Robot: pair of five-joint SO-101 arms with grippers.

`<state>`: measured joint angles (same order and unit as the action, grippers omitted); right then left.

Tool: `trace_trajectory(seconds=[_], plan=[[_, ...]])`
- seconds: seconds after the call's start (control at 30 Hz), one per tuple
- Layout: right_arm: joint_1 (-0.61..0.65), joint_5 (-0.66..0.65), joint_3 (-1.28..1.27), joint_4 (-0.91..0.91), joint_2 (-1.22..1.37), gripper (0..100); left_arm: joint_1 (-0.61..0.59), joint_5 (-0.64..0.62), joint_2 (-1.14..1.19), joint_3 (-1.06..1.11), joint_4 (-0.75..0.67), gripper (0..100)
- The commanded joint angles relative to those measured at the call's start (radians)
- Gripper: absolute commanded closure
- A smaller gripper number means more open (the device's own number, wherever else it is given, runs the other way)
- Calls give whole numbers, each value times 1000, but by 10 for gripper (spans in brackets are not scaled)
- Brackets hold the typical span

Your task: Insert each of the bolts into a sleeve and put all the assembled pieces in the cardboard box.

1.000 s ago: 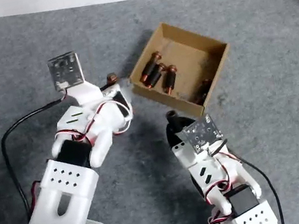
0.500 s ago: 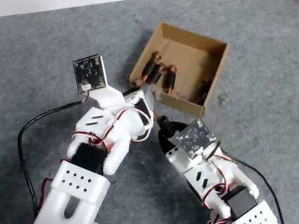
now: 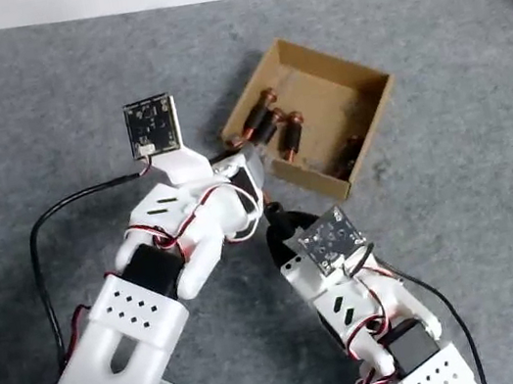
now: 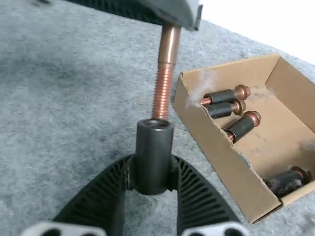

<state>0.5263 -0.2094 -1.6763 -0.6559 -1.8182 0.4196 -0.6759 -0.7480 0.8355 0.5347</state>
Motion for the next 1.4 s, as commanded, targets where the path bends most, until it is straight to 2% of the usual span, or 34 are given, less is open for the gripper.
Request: trace_trajectory(seconds=[0.0,0.27,0.47,0.87,1.1,1.37], plan=[[12,12,-136,-5,-12,992,18,-29,-44,-42,-34,995],[8,6,-136,-39,-16,992,18,-28,-173,-28,-31,995],[8,6,-136,-35,-19,992,21,-26,-275,59,-35,995],[8,11,-133,5,-19,992,28,-28,-275,153,-37,995],[13,12,-134,13,-19,992,79,-26,-275,170,-37,995],[15,12,-133,15,-19,992,82,-26,-274,171,-37,995]])
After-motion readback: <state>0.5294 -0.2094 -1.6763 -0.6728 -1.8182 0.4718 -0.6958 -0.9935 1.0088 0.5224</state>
